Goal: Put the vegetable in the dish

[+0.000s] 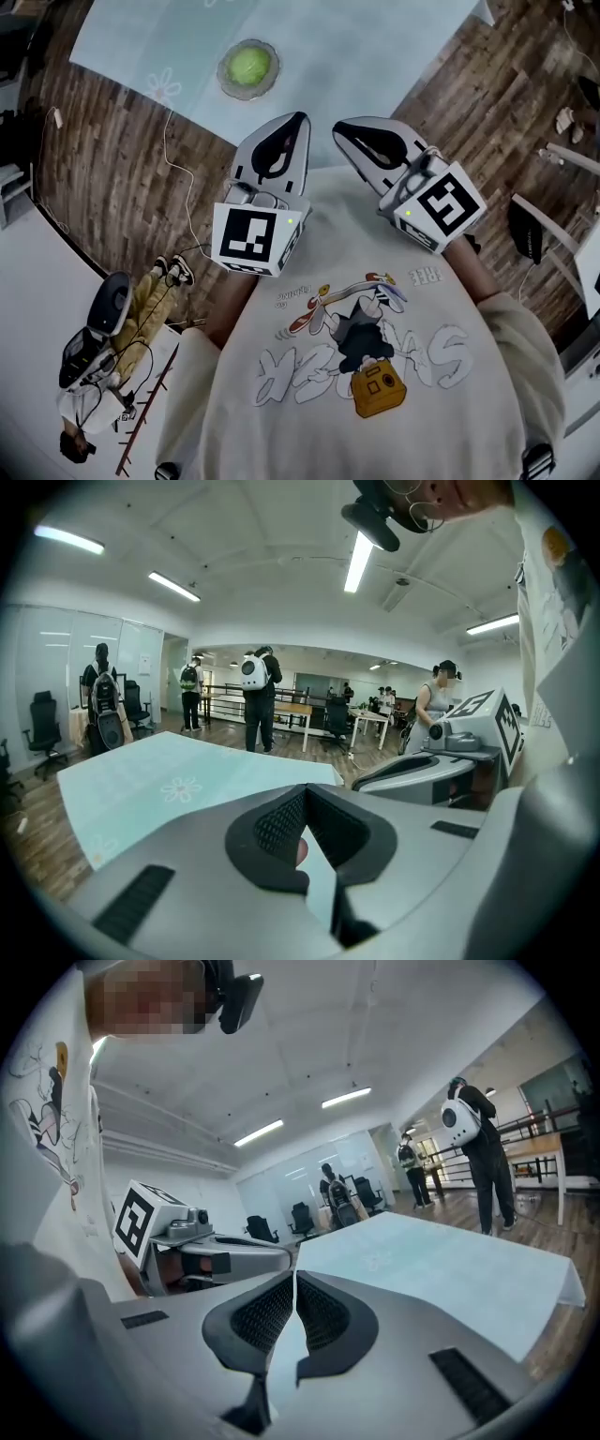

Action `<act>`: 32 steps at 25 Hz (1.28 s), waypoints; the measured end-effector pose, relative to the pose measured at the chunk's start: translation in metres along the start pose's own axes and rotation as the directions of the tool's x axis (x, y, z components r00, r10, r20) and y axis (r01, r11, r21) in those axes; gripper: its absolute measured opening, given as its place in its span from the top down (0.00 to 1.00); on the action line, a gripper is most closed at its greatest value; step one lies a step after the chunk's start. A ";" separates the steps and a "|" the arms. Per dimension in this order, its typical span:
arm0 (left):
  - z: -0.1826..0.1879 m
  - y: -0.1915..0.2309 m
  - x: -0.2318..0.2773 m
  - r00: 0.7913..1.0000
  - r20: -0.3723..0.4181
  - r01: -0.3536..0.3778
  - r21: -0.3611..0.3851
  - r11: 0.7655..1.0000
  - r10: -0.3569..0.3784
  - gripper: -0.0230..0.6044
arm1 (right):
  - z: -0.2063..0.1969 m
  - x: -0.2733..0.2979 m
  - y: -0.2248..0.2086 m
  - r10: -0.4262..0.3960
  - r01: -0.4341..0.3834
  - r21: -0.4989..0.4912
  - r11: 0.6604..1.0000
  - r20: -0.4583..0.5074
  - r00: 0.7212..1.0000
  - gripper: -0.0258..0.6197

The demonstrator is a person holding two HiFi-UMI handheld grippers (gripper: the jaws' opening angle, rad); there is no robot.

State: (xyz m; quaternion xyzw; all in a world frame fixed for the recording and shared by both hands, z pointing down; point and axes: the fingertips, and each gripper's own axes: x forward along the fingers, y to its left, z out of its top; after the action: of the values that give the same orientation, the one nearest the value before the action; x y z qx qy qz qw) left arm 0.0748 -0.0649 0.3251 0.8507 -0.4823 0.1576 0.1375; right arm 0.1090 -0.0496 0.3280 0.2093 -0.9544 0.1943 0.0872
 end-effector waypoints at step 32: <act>-0.009 -0.004 -0.024 0.997 -0.014 0.067 -0.127 0.990 -0.070 0.95 | 0.019 0.003 0.013 -0.041 0.038 0.038 0.999 0.098 0.994 0.92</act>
State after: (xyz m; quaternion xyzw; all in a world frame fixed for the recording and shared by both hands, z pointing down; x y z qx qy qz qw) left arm 0.0659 -0.0406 0.3235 0.8548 -0.4605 0.1298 0.2010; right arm 0.0988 -0.0475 0.3072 0.2390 -0.9495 0.1991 0.0398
